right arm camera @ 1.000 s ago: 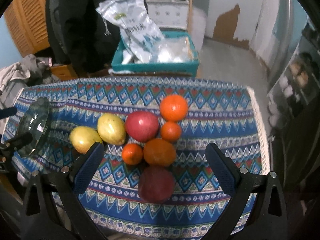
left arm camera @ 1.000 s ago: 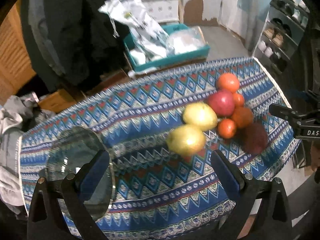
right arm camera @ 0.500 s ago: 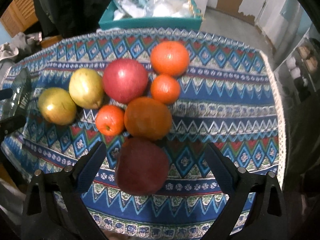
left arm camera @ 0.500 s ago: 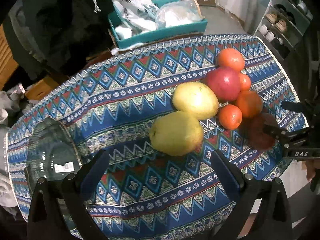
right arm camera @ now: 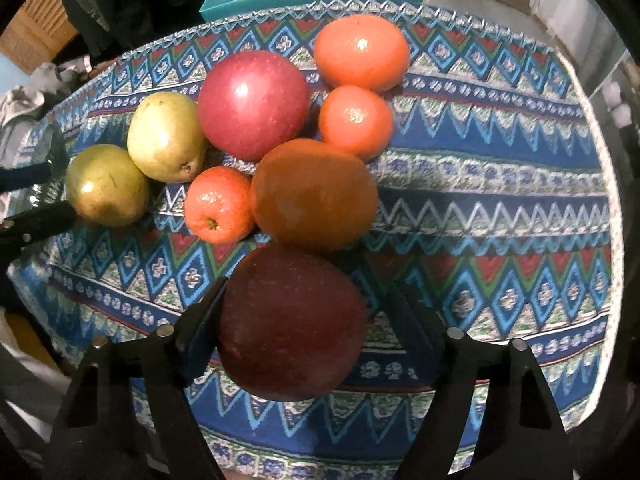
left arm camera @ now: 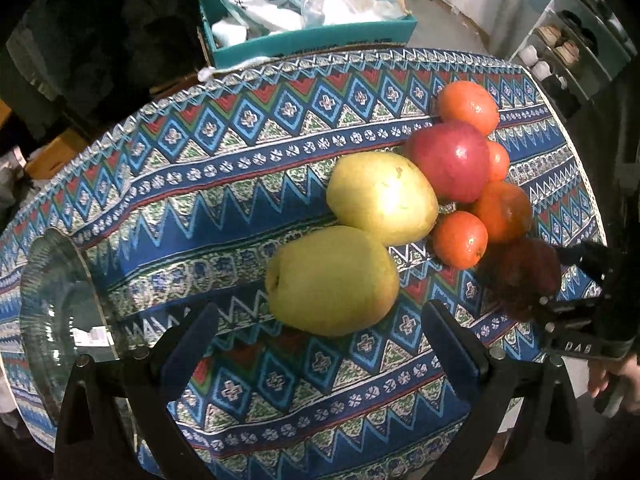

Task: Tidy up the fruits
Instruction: 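Move the left tool toward the green pear while the right tool approaches the red apple, then grasp the green pear with the left tool while the right tool grasps the red apple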

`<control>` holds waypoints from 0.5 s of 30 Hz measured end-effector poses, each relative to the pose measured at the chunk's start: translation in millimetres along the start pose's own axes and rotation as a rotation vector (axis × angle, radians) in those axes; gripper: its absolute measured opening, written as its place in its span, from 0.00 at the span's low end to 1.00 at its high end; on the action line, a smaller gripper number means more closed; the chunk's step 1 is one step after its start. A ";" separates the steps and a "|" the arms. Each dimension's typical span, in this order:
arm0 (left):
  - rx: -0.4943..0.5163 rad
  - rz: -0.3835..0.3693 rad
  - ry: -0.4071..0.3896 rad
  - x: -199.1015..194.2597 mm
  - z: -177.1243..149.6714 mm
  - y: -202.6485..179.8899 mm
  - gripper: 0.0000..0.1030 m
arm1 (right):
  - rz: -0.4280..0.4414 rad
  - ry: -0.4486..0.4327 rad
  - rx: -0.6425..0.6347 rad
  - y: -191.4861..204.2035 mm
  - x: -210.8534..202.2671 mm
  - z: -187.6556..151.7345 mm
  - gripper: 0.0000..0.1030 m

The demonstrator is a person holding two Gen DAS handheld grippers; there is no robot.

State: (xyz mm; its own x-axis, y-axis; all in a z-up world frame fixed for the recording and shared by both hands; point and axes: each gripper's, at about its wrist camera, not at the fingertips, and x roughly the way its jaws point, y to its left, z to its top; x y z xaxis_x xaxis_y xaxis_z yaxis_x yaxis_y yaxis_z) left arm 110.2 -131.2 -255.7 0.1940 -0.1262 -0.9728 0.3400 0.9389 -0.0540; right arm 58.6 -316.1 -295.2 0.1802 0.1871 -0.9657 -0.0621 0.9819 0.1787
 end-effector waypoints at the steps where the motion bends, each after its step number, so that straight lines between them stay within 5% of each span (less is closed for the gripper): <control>1: -0.002 0.000 0.003 2.8 1.1 -0.8 0.99 | 0.007 0.010 0.001 0.7 3.6 -0.3 0.74; 4: -0.010 -0.007 0.016 12.0 6.3 -1.8 0.99 | 0.022 0.007 -0.006 4.5 8.7 -1.3 0.64; 13: -0.007 -0.014 0.042 42.8 14.6 -8.5 0.98 | -0.035 -0.041 -0.040 9.7 -4.2 -5.4 0.63; 15: -0.012 -0.014 0.044 49.0 15.7 -9.3 0.85 | -0.042 -0.057 -0.033 7.2 -9.4 -3.4 0.62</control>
State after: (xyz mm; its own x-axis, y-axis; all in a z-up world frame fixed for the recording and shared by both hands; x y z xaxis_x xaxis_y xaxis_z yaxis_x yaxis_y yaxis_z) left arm 131.0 -151.1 -299.4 0.1487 -0.1258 -0.9808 0.3314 0.9409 -0.0704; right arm 53.1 -310.9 -285.5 0.2390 0.1484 -0.9596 -0.0859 0.9876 0.1313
